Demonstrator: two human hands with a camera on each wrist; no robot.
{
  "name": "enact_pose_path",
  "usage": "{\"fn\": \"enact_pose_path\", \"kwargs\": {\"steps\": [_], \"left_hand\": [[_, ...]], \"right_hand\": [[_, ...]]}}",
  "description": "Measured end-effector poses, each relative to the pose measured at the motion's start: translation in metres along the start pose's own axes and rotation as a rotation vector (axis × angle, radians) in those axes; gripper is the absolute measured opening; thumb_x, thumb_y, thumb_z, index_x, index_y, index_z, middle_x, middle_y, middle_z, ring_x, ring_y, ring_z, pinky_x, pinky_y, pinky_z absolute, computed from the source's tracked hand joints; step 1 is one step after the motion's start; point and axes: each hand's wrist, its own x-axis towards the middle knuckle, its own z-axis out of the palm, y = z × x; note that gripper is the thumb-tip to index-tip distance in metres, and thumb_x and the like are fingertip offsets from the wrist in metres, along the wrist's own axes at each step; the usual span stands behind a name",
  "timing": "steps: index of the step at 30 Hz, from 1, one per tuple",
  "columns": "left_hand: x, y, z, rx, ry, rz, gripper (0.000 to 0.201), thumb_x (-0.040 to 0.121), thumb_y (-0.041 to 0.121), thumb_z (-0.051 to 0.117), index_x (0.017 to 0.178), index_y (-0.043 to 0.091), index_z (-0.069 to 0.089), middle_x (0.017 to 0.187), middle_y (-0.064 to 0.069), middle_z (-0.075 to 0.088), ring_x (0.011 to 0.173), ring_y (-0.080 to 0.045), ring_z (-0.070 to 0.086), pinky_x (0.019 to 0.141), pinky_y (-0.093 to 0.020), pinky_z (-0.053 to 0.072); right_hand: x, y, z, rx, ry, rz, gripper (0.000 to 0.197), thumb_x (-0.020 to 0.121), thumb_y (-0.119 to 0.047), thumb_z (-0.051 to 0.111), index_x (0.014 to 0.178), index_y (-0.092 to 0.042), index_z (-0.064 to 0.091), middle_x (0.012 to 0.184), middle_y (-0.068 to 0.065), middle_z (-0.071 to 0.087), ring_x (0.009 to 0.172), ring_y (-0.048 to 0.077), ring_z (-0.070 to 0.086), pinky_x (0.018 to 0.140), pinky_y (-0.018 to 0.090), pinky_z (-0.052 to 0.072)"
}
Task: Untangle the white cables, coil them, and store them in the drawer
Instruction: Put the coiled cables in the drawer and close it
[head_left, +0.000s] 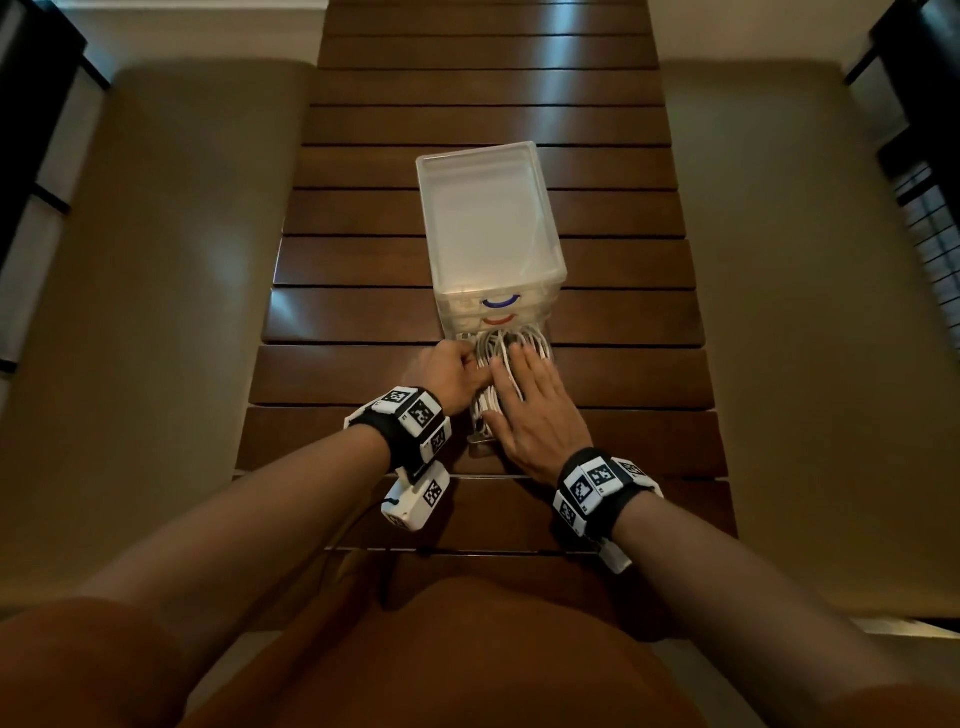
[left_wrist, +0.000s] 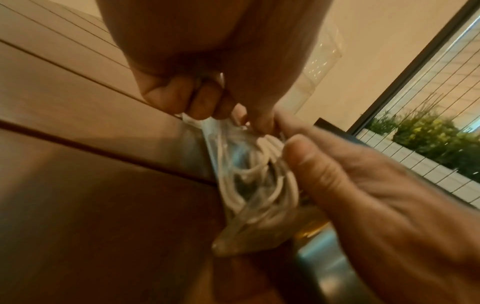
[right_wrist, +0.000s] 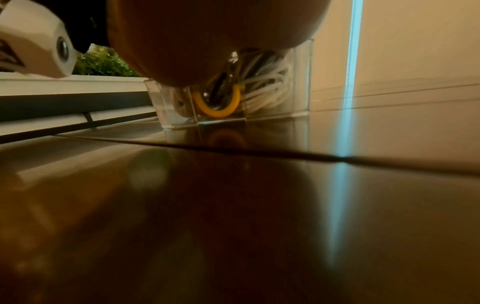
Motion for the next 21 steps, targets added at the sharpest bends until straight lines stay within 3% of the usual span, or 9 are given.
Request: {"fn": "enact_pose_path", "kwargs": {"steps": [3,6,8,9,11,13,16,21], "left_hand": [[-0.009,0.017,-0.014,0.121,0.11,0.092,0.025,0.081,0.037,0.072,0.073,0.022,0.055,0.074,0.006,0.061,0.071,-0.018,0.062,0.07,-0.036,0.055],[-0.023,0.043,-0.041,0.123,0.433,0.527,0.02,0.081,0.027,0.073,0.078,0.02,0.054,0.074,0.008,0.055,0.066,-0.014,0.051,0.06,-0.029,0.047],[-0.023,0.055,-0.065,0.225,0.634,0.78,0.023,0.077,0.028,0.073,0.089,0.018,0.056,0.084,0.001,0.056,0.077,-0.016,0.05,0.066,-0.027,0.042],[-0.016,0.058,-0.075,0.316,0.658,0.8,0.035,0.074,0.034,0.073,0.1,0.018,0.057,0.096,-0.003,0.058,0.089,-0.02,0.051,0.075,-0.03,0.042],[0.003,0.057,-0.088,0.5,0.467,0.688,0.068,0.074,0.051,0.071,0.132,0.026,0.046,0.131,-0.007,0.049,0.125,-0.027,0.04,0.102,-0.04,0.034],[0.017,0.05,-0.089,0.62,0.221,0.575,0.081,0.081,0.066,0.056,0.149,0.036,0.023,0.157,-0.006,0.023,0.146,-0.03,0.011,0.117,-0.047,0.01],[0.027,0.036,-0.077,0.687,0.135,0.556,0.071,0.091,0.066,0.035,0.151,0.04,0.008,0.163,-0.004,0.005,0.149,-0.029,-0.001,0.119,-0.046,-0.004],[0.032,0.032,-0.074,0.657,0.203,0.582,0.064,0.095,0.057,0.037,0.151,0.039,0.013,0.162,-0.004,0.012,0.149,-0.03,0.005,0.12,-0.047,-0.003]], "right_hand": [[0.001,0.001,-0.002,0.03,-0.039,0.011,0.07,0.097,-0.05,0.021,0.151,-0.006,0.019,0.158,0.022,0.017,0.147,0.034,0.013,0.118,0.043,0.005],[0.001,0.003,-0.002,0.05,-0.051,-0.001,0.068,0.097,-0.049,0.022,0.154,-0.016,0.004,0.16,0.019,0.01,0.148,0.033,0.007,0.12,0.046,0.006],[0.0,0.002,-0.001,0.073,-0.045,0.016,0.069,0.097,-0.046,0.025,0.153,-0.017,-0.004,0.16,0.016,0.01,0.148,0.033,0.008,0.121,0.047,0.008],[-0.001,0.001,-0.001,0.079,-0.044,0.026,0.07,0.097,-0.046,0.024,0.152,-0.014,-0.006,0.16,0.016,0.011,0.149,0.032,0.008,0.121,0.046,0.007],[-0.001,-0.001,-0.002,0.089,-0.048,0.042,0.071,0.097,-0.045,0.022,0.151,-0.01,-0.007,0.16,0.016,0.013,0.149,0.03,0.009,0.12,0.042,0.004],[0.0,-0.002,-0.004,0.1,-0.044,0.06,0.072,0.096,-0.043,0.026,0.151,-0.007,-0.002,0.16,0.016,0.014,0.149,0.029,0.01,0.12,0.041,0.004],[0.001,-0.003,-0.003,0.088,-0.034,0.075,0.07,0.096,-0.041,0.029,0.153,-0.005,0.007,0.16,0.016,0.012,0.149,0.027,0.008,0.121,0.042,0.006],[0.01,-0.005,-0.007,0.053,-0.067,0.093,0.066,0.097,-0.039,0.025,0.153,-0.007,0.009,0.161,0.014,0.009,0.15,0.025,0.003,0.122,0.041,0.002]]}}
